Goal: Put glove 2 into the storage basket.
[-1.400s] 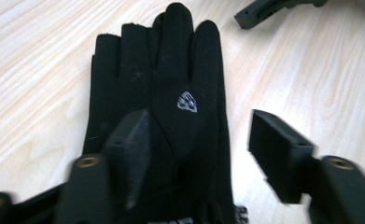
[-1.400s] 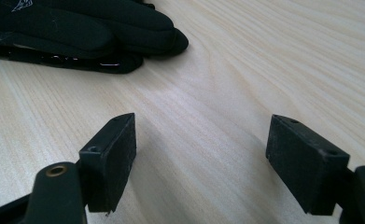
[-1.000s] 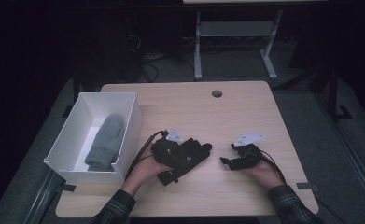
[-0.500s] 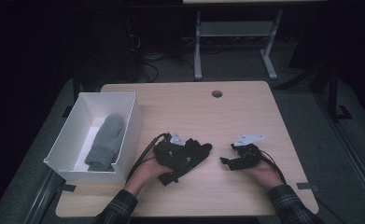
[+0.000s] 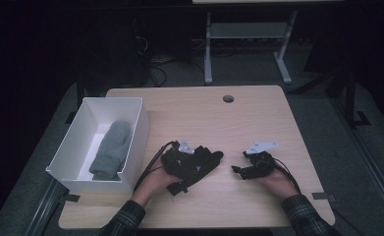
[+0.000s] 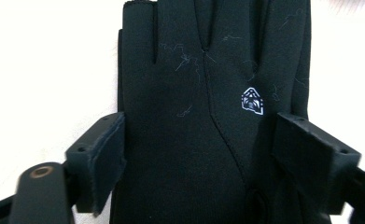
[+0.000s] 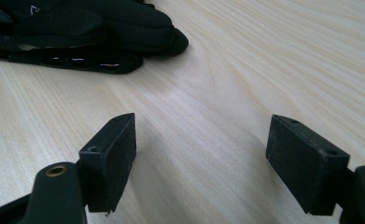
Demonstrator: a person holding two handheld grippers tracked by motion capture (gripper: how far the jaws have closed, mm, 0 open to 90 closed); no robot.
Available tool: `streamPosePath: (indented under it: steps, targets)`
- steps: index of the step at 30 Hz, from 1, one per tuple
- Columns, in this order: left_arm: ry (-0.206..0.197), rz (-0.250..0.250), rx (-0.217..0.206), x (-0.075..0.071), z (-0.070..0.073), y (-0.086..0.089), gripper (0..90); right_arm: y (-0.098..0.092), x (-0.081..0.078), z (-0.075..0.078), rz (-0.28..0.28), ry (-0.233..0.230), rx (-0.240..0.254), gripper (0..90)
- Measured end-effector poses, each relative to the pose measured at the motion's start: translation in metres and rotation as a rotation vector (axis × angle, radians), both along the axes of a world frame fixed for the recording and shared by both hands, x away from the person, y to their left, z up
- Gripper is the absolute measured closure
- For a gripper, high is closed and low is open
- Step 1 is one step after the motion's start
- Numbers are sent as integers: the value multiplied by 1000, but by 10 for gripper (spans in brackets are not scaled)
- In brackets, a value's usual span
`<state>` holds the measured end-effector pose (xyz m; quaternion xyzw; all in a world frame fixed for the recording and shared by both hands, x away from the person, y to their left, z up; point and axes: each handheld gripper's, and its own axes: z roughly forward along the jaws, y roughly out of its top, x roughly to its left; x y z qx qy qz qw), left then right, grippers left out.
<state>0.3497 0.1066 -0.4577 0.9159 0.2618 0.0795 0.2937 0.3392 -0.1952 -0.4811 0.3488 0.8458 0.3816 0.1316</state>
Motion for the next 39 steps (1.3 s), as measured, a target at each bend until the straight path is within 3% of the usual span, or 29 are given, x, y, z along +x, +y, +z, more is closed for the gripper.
streamPosePath:
  steps: [4,13,17,19,21,23,27,31,39]
  targets:
    - [6,-9,-1,-1,1,0,258,0,0,0,1,-1,0,245]
    - [23,-65,2,-8,6,-3,600,0,0,0,-1,-1,0,245]
    - [43,-53,-9,-7,8,-4,637,0,0,0,0,-1,-1,245]
    - [69,-33,-44,-6,8,-3,644,0,0,0,-1,-1,0,245]
    - [67,-32,-54,-6,11,-2,646,0,0,0,0,-2,0,245]
    - [63,-35,-53,-7,18,-1,647,0,0,0,2,-4,-2,245]
    - [72,0,-110,-6,33,2,647,0,0,0,-1,0,0,245]
    - [76,20,-119,-2,51,5,647,0,0,0,1,-5,-2,245]
    - [43,67,-127,6,105,18,647,0,0,0,1,-5,-1,245]
